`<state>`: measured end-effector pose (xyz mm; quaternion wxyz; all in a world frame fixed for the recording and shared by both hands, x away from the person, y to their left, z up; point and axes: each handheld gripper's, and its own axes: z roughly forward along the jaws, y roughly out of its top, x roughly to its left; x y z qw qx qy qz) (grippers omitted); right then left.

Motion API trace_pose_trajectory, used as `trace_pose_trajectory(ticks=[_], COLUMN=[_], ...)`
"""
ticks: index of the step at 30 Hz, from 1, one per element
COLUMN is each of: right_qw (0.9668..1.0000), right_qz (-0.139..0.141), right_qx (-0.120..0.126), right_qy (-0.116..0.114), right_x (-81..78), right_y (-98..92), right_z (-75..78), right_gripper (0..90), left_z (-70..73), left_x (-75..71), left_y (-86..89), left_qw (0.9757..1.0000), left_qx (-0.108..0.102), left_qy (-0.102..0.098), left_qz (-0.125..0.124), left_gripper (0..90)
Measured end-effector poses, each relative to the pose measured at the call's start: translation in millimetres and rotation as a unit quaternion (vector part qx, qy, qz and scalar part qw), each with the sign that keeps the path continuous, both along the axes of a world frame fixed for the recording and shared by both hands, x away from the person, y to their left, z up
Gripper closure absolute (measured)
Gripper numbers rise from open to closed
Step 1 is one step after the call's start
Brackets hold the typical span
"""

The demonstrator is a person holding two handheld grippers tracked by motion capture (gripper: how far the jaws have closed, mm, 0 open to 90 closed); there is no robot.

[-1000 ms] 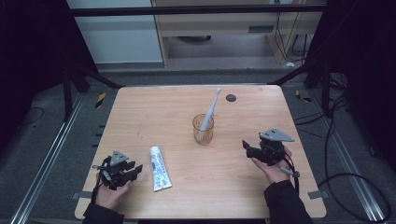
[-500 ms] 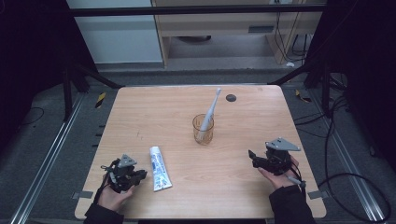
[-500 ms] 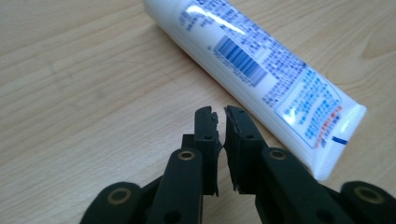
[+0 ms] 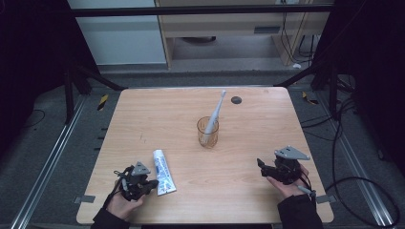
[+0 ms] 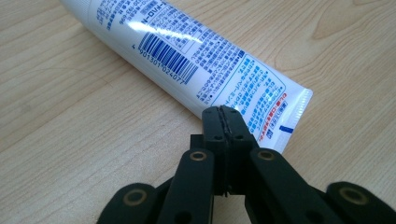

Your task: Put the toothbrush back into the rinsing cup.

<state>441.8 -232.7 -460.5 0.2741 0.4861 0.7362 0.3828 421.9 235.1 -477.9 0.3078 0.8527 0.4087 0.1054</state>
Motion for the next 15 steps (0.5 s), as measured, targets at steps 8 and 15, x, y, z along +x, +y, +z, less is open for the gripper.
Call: trace_pose_trajectory(ticks=[8,15], right_qw=[1.0,0.9999], right_qz=[0.0,-0.005], right_qx=[-0.004,-0.004], right_qy=[0.008,0.012], right_x=[1.9,4.2], right_y=[1.8,-1.2], right_z=[-3.8,-6.7], right_gripper=[24.6,24.4], left_z=[-1.7,-2.9], left_x=[3.7,12.9], left_y=[-12.3,-31.2], left_qw=[0.9998,0.9996], left_qx=[-0.004,-0.004], left_qy=[-0.005,-0.011], left_qz=[-0.018,-0.027], left_gripper=[89.6,89.6])
